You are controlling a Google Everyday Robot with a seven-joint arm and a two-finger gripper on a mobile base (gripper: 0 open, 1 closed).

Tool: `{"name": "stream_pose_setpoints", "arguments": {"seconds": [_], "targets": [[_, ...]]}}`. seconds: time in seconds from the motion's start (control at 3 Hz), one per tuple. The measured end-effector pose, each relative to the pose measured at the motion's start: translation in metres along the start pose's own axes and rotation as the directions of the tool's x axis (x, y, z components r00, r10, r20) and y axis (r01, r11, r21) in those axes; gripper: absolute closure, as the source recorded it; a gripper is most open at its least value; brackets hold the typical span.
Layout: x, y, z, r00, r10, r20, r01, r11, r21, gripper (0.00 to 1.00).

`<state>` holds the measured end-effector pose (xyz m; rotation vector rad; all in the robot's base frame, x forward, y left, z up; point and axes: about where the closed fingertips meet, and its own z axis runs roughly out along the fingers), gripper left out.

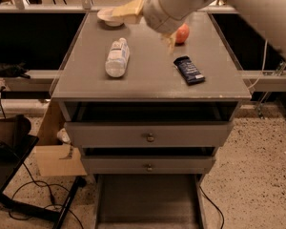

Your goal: Pick blue plastic bottle from bottom drawer and place on counter

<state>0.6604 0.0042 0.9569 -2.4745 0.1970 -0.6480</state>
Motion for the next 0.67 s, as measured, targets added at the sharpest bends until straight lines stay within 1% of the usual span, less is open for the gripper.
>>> {"name": "stream_pose_setpoints", "arguments": {"seconds": [0.33,0.67], "targets": [[-0.001,0.003,-0.099,0.994,-0.038,-0.101,0.036,0.9992,-0.014,0.00],[0.007,0.038,-0.159,0.982,-0.003,-0.191,0.005,0.9999,0.010,0.00]]}}
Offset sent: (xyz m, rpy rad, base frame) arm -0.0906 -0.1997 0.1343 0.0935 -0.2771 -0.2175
